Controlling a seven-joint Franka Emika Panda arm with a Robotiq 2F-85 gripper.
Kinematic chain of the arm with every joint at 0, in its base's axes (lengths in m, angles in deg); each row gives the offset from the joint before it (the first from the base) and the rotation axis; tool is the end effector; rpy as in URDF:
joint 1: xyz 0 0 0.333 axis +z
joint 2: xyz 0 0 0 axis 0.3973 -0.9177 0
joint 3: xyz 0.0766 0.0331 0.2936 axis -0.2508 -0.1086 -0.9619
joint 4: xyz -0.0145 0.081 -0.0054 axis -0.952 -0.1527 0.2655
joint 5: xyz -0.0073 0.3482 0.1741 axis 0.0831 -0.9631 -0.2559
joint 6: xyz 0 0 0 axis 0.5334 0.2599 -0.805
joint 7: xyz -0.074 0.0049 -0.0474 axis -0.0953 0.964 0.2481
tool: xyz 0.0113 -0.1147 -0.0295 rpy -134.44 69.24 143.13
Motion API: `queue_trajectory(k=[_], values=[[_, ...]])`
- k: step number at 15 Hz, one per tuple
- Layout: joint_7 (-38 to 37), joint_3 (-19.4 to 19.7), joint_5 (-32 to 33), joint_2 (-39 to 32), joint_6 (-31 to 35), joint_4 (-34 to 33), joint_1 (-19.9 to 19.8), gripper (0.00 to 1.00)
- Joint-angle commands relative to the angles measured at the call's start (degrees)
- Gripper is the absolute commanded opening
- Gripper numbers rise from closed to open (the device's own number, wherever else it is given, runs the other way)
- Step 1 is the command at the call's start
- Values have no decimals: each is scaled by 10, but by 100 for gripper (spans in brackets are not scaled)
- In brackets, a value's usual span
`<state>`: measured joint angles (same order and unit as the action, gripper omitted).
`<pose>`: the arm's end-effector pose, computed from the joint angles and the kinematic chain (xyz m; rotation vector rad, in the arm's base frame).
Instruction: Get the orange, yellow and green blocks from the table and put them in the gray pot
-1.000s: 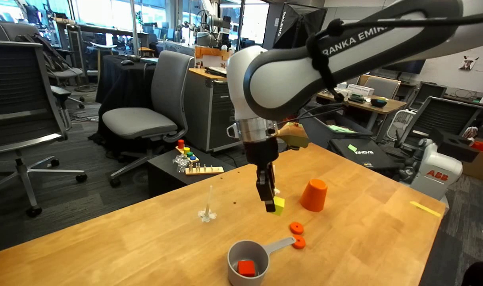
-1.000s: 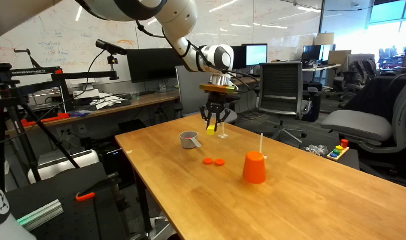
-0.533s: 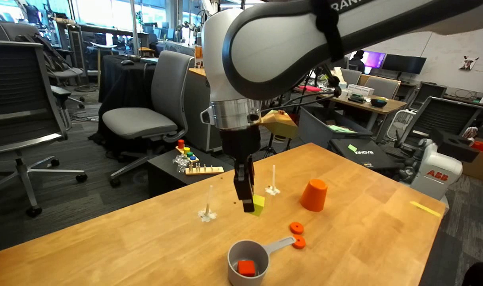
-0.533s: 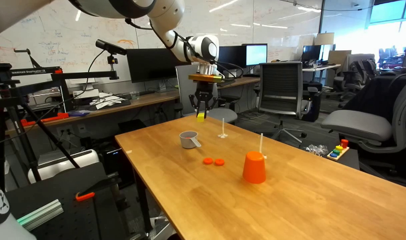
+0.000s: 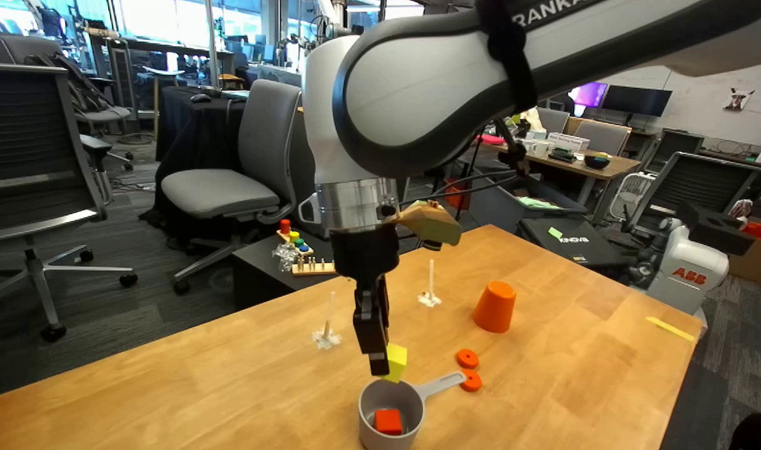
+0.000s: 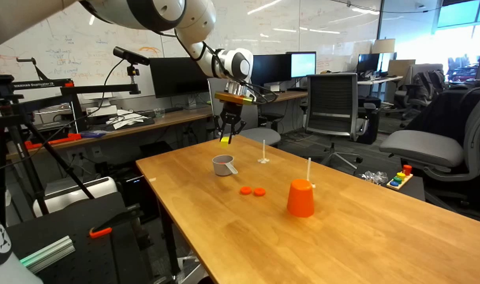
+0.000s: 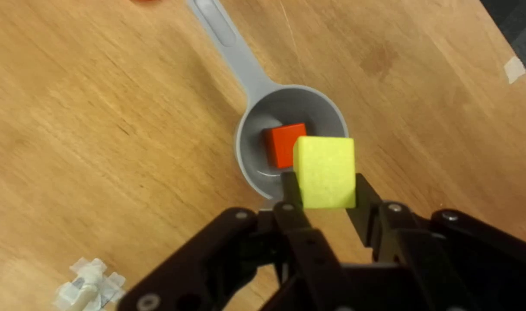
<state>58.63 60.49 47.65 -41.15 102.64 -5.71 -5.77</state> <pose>0.6268 0.3388 0.1707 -2.7457 -1.2459 0.5098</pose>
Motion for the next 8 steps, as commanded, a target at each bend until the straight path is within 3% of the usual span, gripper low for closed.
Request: queue_trajectory(k=[1, 2, 3, 8], values=[[13, -13, -18, -17, -1, -12, -7, 17], [13, -13, -19, -18, -1, -11, -8, 58], [11, -13, -21, -18, -2, -10, -9, 58], [7, -5, -14, -8, -17, -6, -13, 95]])
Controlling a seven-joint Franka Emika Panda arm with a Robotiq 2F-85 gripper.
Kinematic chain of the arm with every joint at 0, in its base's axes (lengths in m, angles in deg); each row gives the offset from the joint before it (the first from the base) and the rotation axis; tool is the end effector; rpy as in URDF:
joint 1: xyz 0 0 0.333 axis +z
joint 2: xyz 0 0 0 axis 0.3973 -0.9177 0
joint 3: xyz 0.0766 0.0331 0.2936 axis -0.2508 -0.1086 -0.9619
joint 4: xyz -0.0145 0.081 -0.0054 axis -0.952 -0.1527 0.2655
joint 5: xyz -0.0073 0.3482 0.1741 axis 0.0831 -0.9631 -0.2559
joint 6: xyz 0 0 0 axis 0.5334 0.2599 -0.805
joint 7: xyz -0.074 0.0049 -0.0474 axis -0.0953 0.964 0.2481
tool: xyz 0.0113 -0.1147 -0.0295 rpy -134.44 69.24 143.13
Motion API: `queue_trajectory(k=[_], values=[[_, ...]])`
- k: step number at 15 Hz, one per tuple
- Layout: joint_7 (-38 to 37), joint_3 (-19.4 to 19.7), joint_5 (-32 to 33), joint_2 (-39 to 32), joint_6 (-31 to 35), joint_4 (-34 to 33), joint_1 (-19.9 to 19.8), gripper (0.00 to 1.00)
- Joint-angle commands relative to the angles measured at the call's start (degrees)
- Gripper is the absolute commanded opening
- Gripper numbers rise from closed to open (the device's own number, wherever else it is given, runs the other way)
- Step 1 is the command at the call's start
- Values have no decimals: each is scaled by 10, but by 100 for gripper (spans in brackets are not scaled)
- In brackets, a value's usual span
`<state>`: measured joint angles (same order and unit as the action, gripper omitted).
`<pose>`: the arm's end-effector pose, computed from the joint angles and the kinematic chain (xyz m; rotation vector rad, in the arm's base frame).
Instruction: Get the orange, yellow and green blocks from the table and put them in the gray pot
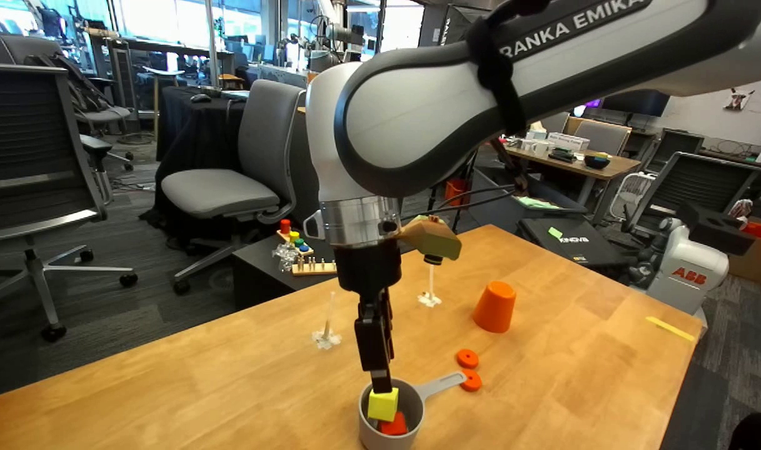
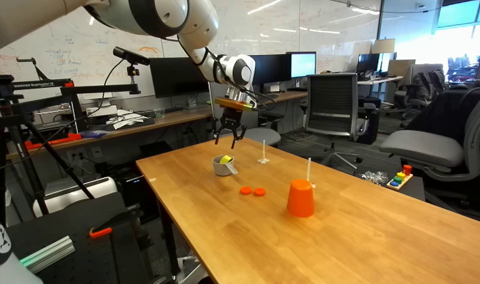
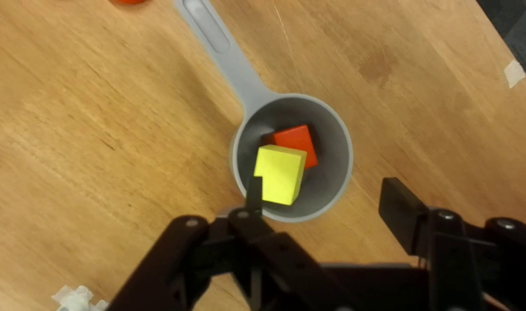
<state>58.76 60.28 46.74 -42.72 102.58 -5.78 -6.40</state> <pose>0.6247 0.3336 0.1526 -2.7263 -1.2159 0.5482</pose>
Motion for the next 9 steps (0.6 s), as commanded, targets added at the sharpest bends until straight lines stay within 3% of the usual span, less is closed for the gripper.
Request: queue_trajectory(k=[1, 5, 9], values=[[5, 0, 0, 14, -21, -2, -6, 100], [-9, 12, 13, 64, -28, 32, -9, 100], [-24, 26, 6, 124, -10, 91, -36, 100]])
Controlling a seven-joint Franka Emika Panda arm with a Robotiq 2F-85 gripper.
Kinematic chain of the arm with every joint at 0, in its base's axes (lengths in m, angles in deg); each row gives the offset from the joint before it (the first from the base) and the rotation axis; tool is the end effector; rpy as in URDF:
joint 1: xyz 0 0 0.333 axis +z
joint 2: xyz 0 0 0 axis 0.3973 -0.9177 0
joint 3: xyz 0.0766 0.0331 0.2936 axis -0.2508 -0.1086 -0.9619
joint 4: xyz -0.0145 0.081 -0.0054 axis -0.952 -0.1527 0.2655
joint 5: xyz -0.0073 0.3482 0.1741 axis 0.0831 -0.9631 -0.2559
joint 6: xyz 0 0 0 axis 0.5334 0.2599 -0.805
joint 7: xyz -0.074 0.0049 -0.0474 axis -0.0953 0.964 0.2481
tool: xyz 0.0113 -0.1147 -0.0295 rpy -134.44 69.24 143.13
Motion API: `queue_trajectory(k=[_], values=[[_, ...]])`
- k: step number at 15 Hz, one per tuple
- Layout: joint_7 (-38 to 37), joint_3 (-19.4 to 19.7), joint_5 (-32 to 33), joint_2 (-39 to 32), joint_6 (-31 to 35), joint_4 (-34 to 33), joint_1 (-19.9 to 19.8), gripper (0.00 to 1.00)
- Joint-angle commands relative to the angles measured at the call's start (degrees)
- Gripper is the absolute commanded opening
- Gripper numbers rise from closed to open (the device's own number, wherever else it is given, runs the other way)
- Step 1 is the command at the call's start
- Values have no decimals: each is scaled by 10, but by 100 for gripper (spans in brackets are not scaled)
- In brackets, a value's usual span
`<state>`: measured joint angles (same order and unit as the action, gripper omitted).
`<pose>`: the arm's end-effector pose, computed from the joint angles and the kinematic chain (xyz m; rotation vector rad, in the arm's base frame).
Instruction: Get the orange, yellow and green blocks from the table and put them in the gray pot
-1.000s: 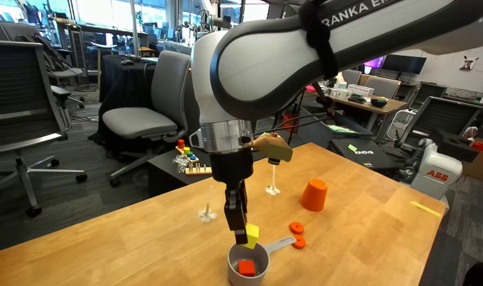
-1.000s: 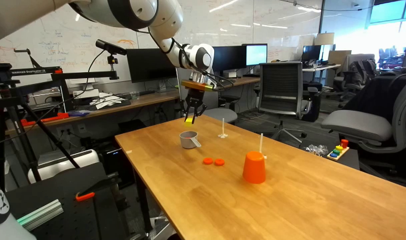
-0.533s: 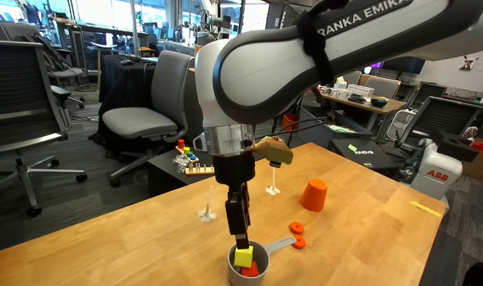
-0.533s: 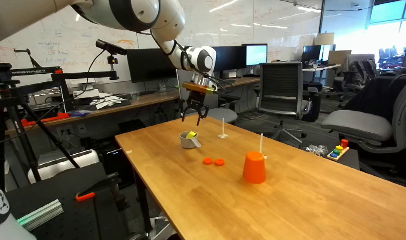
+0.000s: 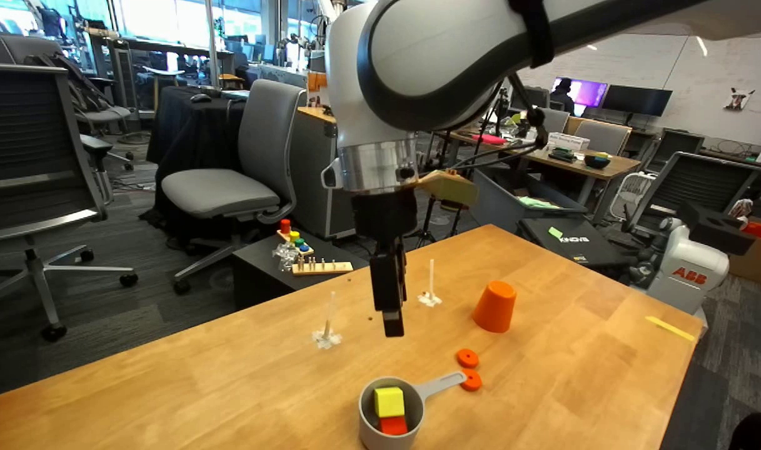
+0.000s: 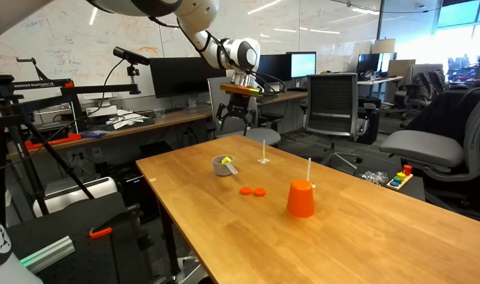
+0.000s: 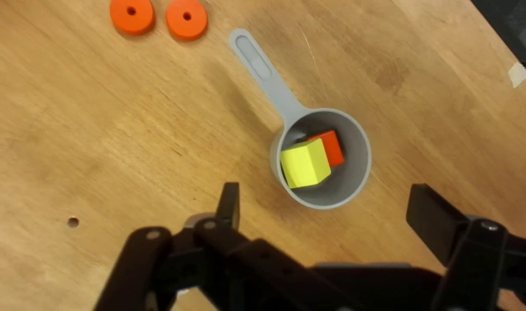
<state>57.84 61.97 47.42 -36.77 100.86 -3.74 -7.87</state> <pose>0.6414 0.3036 0.2062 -2.8082 -1.1715 0.4993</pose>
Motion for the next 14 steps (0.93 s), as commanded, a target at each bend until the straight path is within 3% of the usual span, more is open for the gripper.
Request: queue_trajectory(k=[1, 11, 13, 14], values=[[-18, 12, -3, 82, 13, 91, -32, 100], [-24, 73, -46, 260, 83, 319, -145, 100], [-14, 79, -59, 263, 82, 333, -157, 100], [-15, 81, -40, 228, 60, 281, -145, 100]])
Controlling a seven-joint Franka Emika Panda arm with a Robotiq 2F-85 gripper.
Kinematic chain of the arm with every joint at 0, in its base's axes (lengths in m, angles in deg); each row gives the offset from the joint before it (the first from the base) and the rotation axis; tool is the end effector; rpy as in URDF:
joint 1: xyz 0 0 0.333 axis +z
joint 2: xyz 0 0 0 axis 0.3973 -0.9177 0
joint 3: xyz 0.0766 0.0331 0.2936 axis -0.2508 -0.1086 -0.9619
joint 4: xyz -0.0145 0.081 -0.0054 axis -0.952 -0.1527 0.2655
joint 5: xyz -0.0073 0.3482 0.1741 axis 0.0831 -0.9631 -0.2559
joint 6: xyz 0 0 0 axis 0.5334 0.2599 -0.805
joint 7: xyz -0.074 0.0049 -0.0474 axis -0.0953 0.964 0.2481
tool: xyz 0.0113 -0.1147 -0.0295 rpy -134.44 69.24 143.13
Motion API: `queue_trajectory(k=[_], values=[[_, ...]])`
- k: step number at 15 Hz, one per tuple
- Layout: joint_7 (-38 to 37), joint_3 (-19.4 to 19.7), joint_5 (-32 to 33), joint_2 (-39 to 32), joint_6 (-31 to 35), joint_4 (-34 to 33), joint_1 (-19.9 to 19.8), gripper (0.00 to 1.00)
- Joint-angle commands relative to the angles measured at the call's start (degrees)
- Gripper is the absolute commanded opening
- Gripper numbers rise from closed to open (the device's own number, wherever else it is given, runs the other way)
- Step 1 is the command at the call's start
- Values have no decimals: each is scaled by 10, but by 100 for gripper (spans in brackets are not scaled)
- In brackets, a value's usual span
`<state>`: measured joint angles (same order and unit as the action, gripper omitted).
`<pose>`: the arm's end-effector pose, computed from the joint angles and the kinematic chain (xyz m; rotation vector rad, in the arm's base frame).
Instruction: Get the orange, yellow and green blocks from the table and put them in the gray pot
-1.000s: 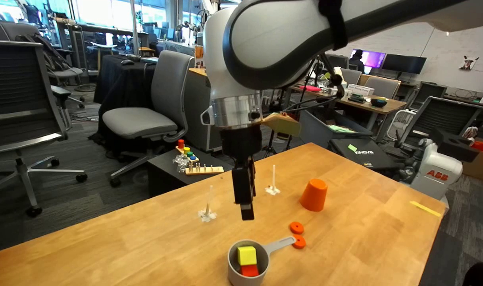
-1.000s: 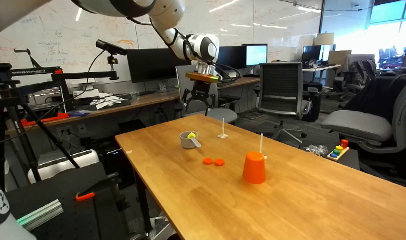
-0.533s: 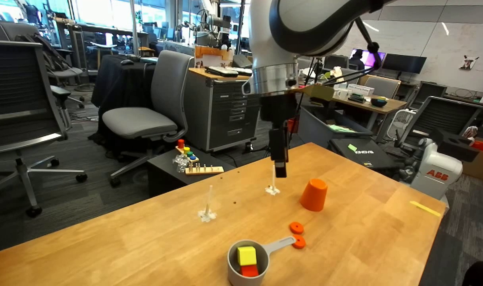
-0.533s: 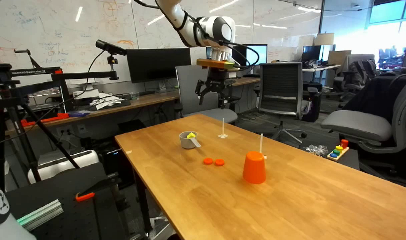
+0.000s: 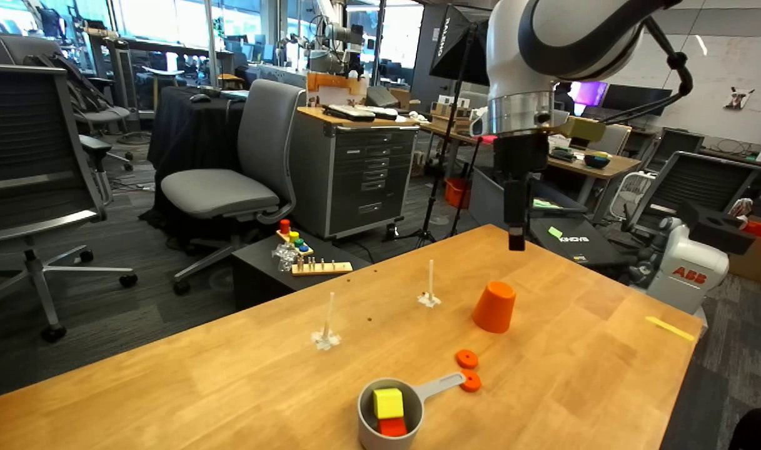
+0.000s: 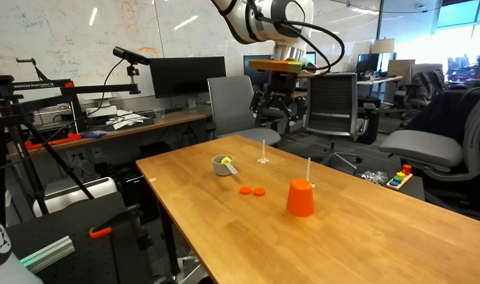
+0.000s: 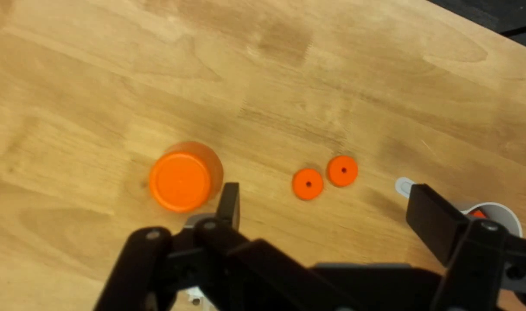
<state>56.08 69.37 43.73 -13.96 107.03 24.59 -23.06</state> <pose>0.6232 0.0677 0.2660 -3.0058 -0.6207 0.5033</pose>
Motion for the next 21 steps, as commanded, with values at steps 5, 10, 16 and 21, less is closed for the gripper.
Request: queue_trajectory(k=[5, 10, 16, 21], values=[[-1, 8, -12, 7, 11, 19, 0, 100], [-11, 18, -23, 7, 57, 22, -15, 100], [-26, 39, -30, -16, 80, 4, -31, 100], [-49, 49, -29, -45, 85, 5, -35, 100]])
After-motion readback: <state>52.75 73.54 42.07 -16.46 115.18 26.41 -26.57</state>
